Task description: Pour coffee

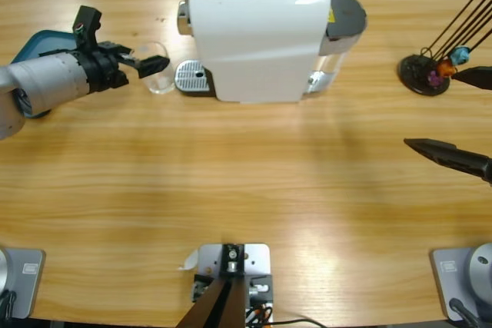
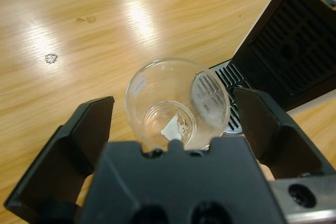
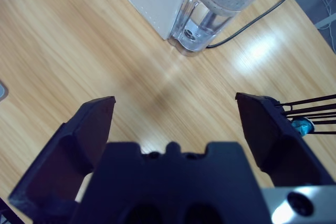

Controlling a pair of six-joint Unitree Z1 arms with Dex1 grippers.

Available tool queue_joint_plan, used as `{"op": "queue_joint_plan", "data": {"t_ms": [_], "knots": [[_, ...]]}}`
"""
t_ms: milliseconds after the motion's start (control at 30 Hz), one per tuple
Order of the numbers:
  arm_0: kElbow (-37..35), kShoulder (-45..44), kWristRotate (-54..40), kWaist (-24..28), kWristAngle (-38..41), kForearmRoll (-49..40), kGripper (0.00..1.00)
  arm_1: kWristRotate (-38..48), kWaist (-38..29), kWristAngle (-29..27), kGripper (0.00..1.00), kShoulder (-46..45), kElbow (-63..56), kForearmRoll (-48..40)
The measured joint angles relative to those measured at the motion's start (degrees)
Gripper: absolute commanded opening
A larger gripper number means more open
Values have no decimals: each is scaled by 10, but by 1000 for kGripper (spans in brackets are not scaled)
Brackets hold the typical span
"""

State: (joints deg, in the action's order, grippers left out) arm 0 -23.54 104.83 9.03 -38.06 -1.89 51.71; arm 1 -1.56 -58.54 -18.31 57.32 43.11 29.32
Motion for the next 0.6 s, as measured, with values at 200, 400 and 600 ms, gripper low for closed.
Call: {"op": "queue_joint_plan", "data": {"t_ms": [200,400,600], "knots": [[-10,17,0,0,-13,0,908,0,0,0,991,0,0,0],[-12,22,0,0,-14,0,531,0,0,0,991,0,-1,0],[-13,30,0,0,-14,0,483,0,0,0,987,0,-1,-1]]}}
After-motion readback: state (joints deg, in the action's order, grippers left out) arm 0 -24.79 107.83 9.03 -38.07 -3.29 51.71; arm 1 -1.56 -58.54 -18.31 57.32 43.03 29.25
